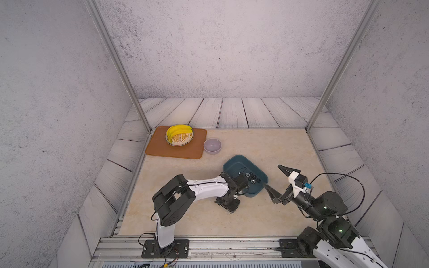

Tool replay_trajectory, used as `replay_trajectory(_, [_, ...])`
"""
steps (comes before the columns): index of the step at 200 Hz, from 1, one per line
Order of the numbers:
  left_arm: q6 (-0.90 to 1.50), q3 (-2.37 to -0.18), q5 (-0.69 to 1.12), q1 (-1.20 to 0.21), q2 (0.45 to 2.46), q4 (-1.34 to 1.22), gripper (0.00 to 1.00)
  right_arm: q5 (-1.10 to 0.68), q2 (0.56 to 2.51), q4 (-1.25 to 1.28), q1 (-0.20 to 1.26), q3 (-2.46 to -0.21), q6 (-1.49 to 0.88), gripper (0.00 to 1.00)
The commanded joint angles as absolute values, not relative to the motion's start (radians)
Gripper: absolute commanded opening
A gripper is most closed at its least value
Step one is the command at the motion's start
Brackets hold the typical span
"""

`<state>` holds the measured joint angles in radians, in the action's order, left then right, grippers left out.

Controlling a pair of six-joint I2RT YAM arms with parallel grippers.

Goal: Put the nuts on the desktop into the storage box
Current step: Pick up the nut from the center of the board.

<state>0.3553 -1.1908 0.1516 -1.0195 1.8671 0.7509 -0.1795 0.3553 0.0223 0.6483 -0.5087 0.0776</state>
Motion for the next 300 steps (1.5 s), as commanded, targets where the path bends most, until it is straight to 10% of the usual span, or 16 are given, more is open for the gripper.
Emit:
replay_trajectory(1, [0.348, -1.215, 0.151, -1.028, 1.899, 0.775, 0.38, -0.162, 0.346, 0.029, 0.646, -0.503, 0.083, 0.99])
replay_trajectory(172, [0.4, -1.169, 0.231, -1.033, 1.647, 0.733, 0.26, -0.25, 0.338, 0.054, 0.647, -0.518, 0.037, 0.99])
replay_trajectory(300, [0.584, -0.887, 0.574, -0.859, 1.026, 0.357, 0.29, -0.68, 0.477, 0.242, 0.647, -0.488, 0.11, 0.99])
